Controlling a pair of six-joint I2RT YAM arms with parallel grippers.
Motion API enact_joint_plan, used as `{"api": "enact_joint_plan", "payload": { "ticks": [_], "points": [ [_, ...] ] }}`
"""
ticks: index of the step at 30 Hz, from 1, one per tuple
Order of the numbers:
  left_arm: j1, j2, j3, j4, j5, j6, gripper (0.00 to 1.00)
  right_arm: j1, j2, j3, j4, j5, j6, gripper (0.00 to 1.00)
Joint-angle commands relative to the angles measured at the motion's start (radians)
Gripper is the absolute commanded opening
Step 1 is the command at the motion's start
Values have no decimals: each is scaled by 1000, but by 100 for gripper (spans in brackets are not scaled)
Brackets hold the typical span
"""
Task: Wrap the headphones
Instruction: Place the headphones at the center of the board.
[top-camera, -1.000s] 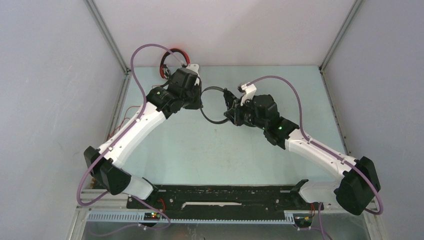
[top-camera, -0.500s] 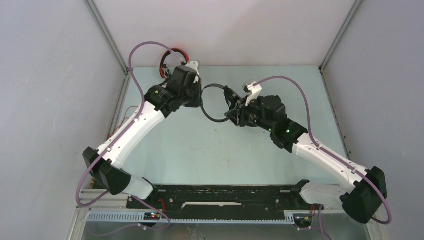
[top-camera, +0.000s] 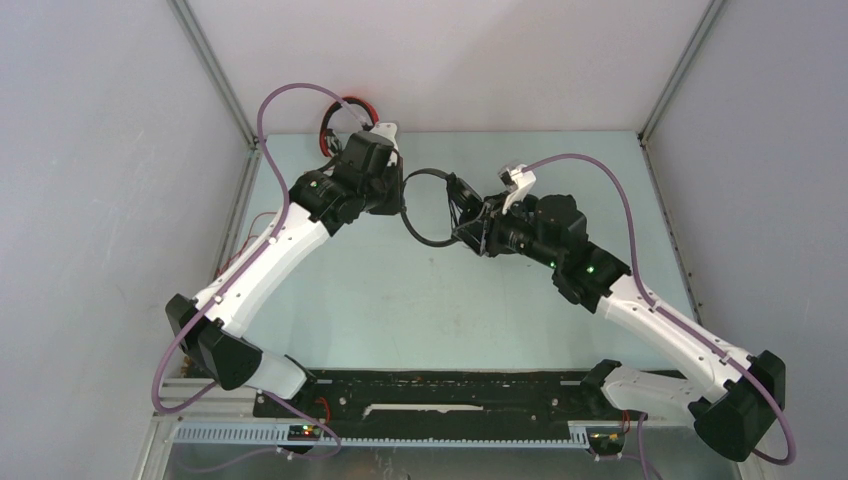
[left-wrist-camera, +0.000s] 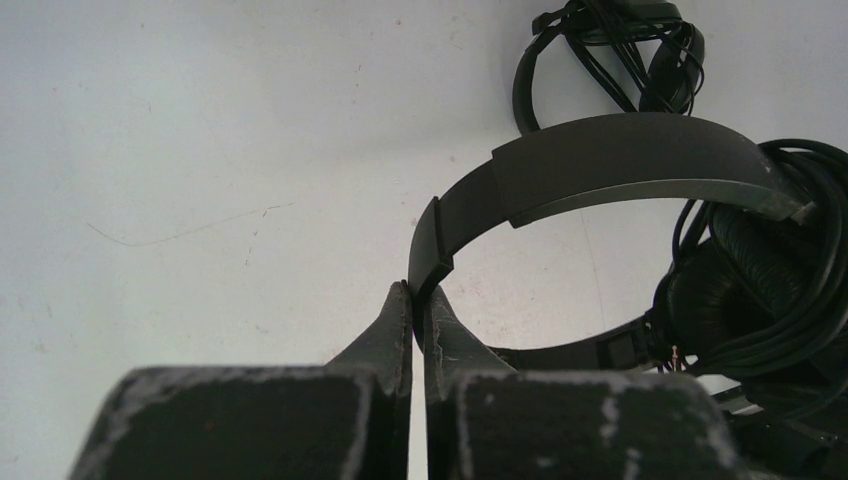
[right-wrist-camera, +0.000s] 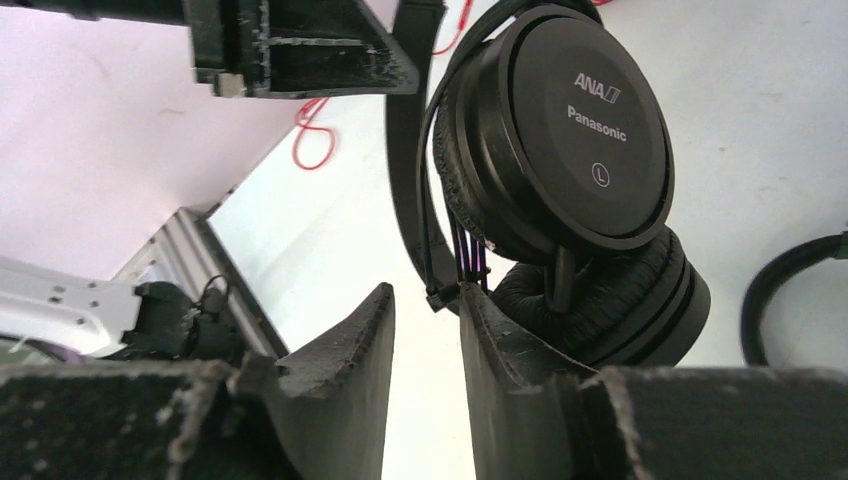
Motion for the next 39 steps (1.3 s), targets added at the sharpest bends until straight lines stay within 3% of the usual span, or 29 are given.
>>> {"api": "enact_joint_plan", "payload": {
  "ticks": [1, 7, 15, 19, 21, 39],
  "points": [
    [6, -22, 21, 38, -21, -12, 0, -28, -51, 4, 47, -133, 95, 34],
    [21, -2, -18, 55, -29, -9, 0, -62, -109, 3, -75, -195, 158, 38],
    [46, 131, -91, 130, -8, 24, 0, -84, -209, 4, -158, -206, 135, 56],
    [63, 231, -96, 156, 27, 13, 0, -98, -244, 4, -209, -176, 107, 75],
    [72, 274, -87, 171, 45, 12, 0, -111, -264, 3, -237, -169, 95, 98],
    [180, 529, -11, 153, 150, 20, 2, -167, -291, 4, -299, -187, 87, 100]
  ]
}}
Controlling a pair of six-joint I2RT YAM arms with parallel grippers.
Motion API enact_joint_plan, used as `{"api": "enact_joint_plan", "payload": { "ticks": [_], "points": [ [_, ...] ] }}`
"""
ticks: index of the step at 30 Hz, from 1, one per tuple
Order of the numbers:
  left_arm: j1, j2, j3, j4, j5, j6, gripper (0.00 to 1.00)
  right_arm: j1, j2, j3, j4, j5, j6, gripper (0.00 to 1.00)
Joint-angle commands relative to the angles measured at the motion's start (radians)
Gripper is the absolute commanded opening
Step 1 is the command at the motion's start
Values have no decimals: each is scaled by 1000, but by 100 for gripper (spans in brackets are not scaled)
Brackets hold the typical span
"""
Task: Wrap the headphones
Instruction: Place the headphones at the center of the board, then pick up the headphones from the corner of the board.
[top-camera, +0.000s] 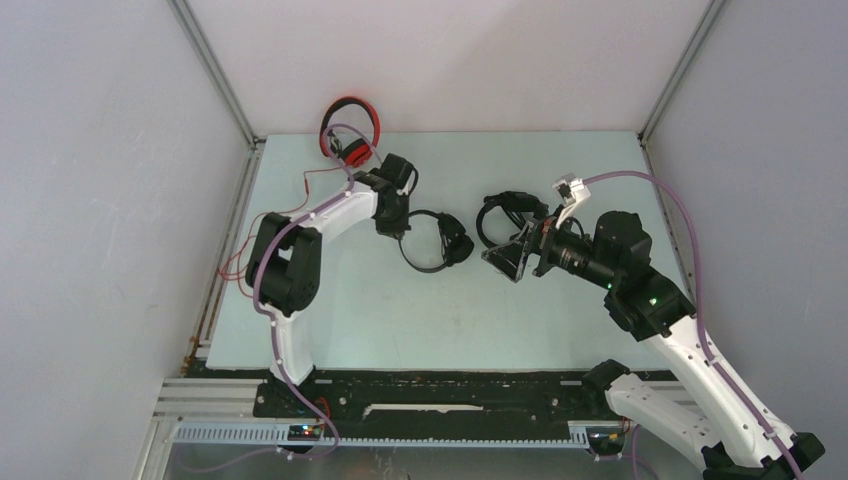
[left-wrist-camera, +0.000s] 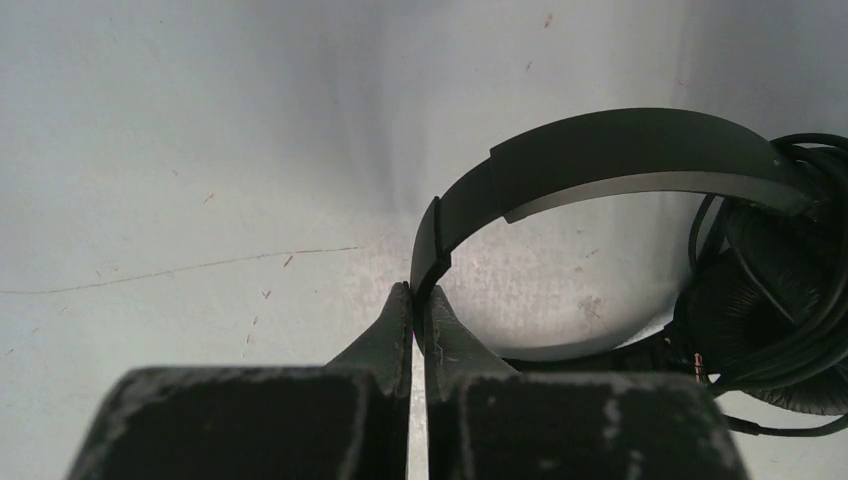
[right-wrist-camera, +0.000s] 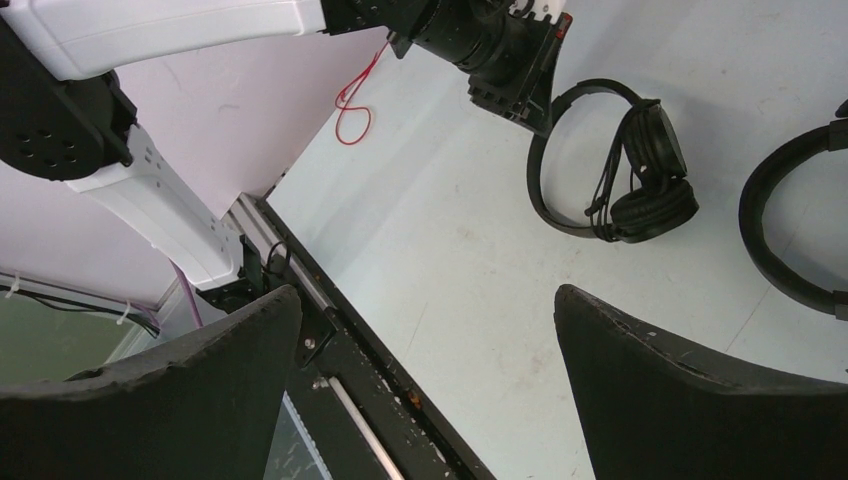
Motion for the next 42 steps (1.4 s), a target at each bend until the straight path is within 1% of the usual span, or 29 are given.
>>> {"api": "enact_joint_plan", "payload": {
  "ticks": [1, 4, 8, 12, 18, 23, 25, 26, 27, 29, 32, 34, 36, 40, 42],
  "points": [
    [13, 13, 69, 19, 47, 12, 3, -7, 10, 5, 9, -9, -11, 99],
    [22, 28, 71, 7, 47, 19, 6, -5, 20, 5, 12, -13, -7, 100],
    [28, 34, 74, 6, 47, 27, 15, -5, 30, 5, 12, -9, -8, 100],
    [29, 36, 78, 0, 47, 31, 21, -5, 43, 6, 20, -16, -8, 99],
    [32, 19, 75, -13, 40, 33, 26, -5, 41, 6, 12, -17, -18, 100],
    [32, -72, 80, -22, 34, 31, 40, -6, 36, 5, -8, -6, -41, 100],
    [34, -122, 88, -21, 24, 23, 51, -6, 38, 5, -14, -2, -47, 99],
    [37, -148, 93, -18, 17, 22, 73, -7, 39, 5, -14, -1, -50, 100],
    [43, -170, 99, -13, 6, 19, 86, -7, 39, 5, -13, -2, -51, 100],
    [61, -208, 111, 1, -9, 18, 99, -7, 39, 5, -7, -8, -53, 100],
    [101, -240, 128, 28, -89, 18, 100, -8, 41, 6, 11, -18, -54, 100],
    [144, -234, 149, 38, -125, 9, 100, -8, 44, 6, 22, -23, -57, 100],
    [197, -211, 170, 59, -130, 1, 100, -9, 45, 6, 24, -16, -57, 100],
    [319, -132, 231, 123, -92, -29, 100, -10, 39, 5, 29, 10, -55, 99],
    [359, -95, 251, 196, -84, 3, 98, -10, 36, 5, 32, 25, -54, 100]
  ]
}}
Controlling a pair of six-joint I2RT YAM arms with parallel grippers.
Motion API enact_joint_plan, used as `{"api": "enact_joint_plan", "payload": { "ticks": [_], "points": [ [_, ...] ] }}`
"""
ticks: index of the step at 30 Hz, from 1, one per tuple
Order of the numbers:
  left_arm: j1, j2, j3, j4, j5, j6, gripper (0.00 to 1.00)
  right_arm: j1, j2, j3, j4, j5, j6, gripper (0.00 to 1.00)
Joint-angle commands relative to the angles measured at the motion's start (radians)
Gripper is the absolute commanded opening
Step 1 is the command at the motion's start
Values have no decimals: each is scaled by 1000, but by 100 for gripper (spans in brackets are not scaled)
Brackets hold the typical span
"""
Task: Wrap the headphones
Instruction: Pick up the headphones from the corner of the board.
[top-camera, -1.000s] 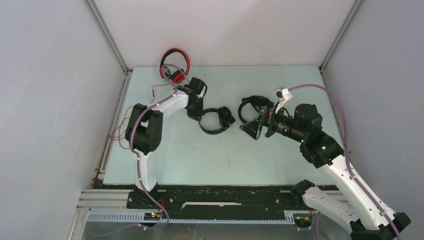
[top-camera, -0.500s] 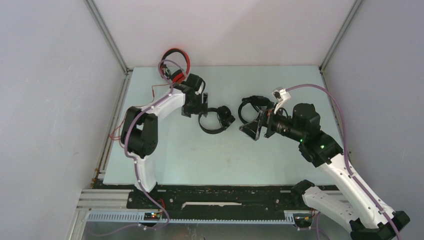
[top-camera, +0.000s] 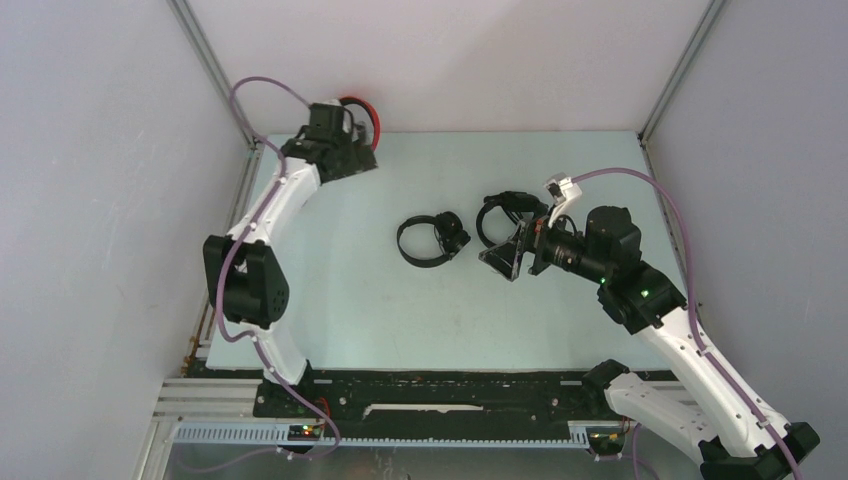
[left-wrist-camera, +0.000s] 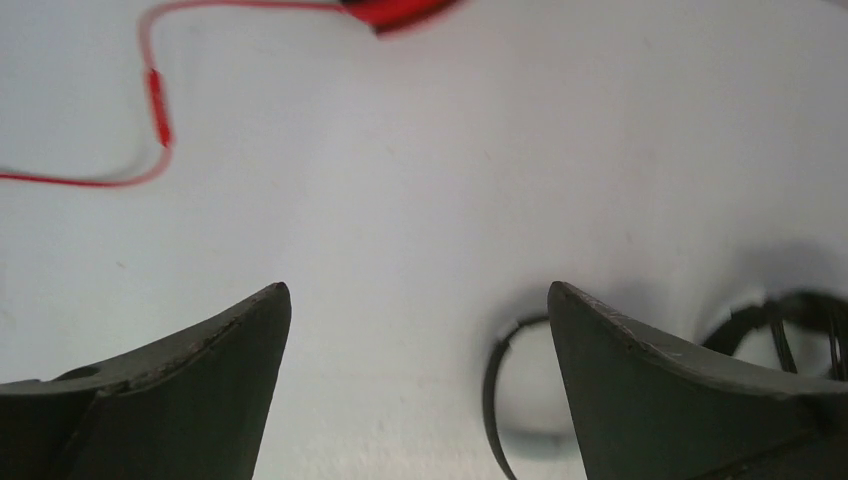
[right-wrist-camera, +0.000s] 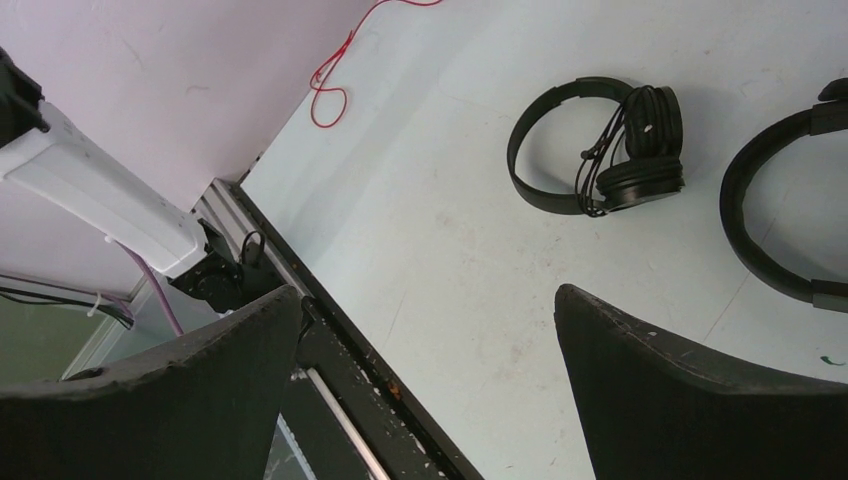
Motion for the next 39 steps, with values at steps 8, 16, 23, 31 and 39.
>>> {"api": "enact_joint_plan", "payload": {
  "ticks": [8, 16, 23, 31, 39],
  "points": [
    [173, 364, 294, 328, 90, 20, 92, -5, 10, 6, 55, 83, -14, 100],
    [252, 598, 520, 412, 183, -50, 91, -6, 43, 5, 81, 105, 24, 100],
    [273, 731, 598, 555, 338, -152, 85, -6, 48, 6, 100, 149, 24, 100],
    [285, 772, 591, 617, 381, -265, 59, -6, 36, 10, 122, 180, 24, 100],
    [282, 664, 501, 620, 400, -242, 12, -6, 33, 24, 108, 187, 19, 100]
  ]
}}
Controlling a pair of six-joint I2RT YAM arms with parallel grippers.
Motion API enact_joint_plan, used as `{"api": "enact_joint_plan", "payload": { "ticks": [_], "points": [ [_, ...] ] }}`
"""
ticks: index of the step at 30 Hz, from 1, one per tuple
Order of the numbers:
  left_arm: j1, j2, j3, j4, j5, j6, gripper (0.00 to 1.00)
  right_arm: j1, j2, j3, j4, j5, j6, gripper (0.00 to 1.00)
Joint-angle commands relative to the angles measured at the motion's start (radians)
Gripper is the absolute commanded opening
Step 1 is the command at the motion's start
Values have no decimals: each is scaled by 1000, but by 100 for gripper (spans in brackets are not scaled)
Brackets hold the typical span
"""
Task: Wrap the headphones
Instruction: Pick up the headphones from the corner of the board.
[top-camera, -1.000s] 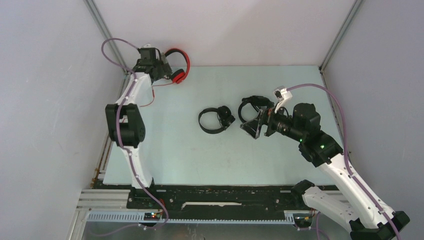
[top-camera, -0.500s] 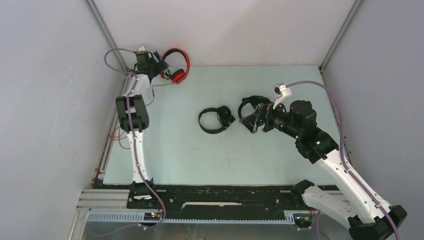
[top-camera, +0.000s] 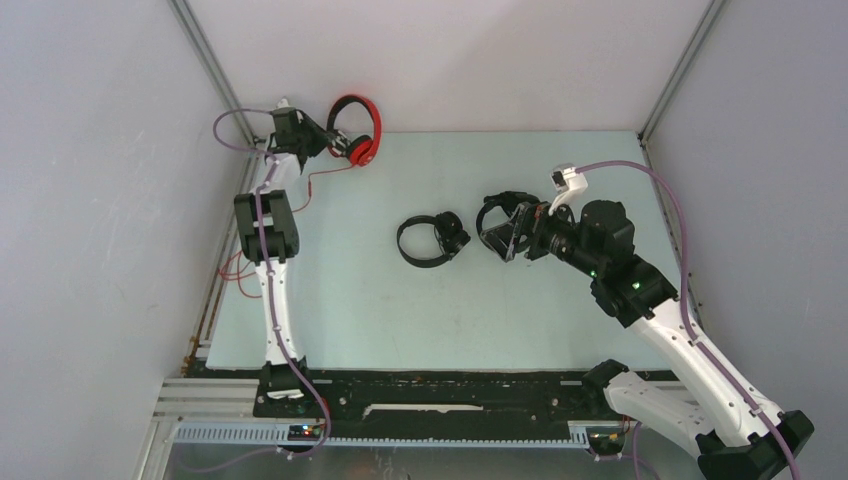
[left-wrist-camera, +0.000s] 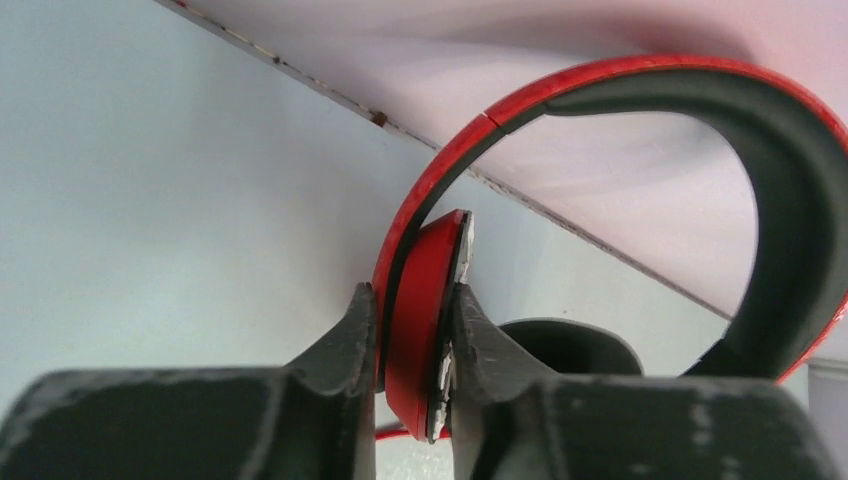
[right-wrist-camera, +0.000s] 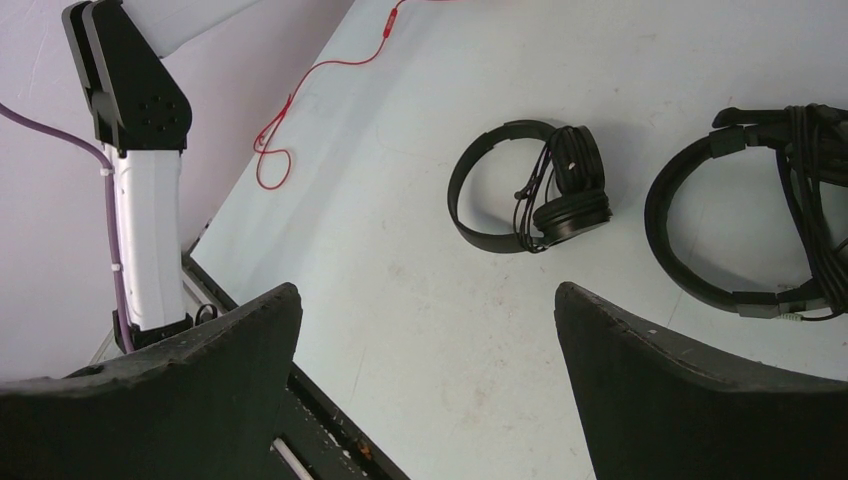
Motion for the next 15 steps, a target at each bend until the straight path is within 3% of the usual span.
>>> {"api": "enact_joint_plan", "payload": {
  "ticks": [1, 3, 10, 15],
  "points": [
    [-7, -150, -81, 86, 9, 13, 5, -3, -11, 24, 35, 9, -3, 100],
    [-14, -232, -140, 86, -16, 52, 0, -1, -5, 24, 29, 2, 3, 100],
    [-48, -534, -341, 98, -93, 133, 0, -19, 52, 17, 7, 28, 7, 100],
    [-70, -682, -415, -7, -111, 153, 0, -76, 52, 12, -7, 23, 49, 100]
  ]
}}
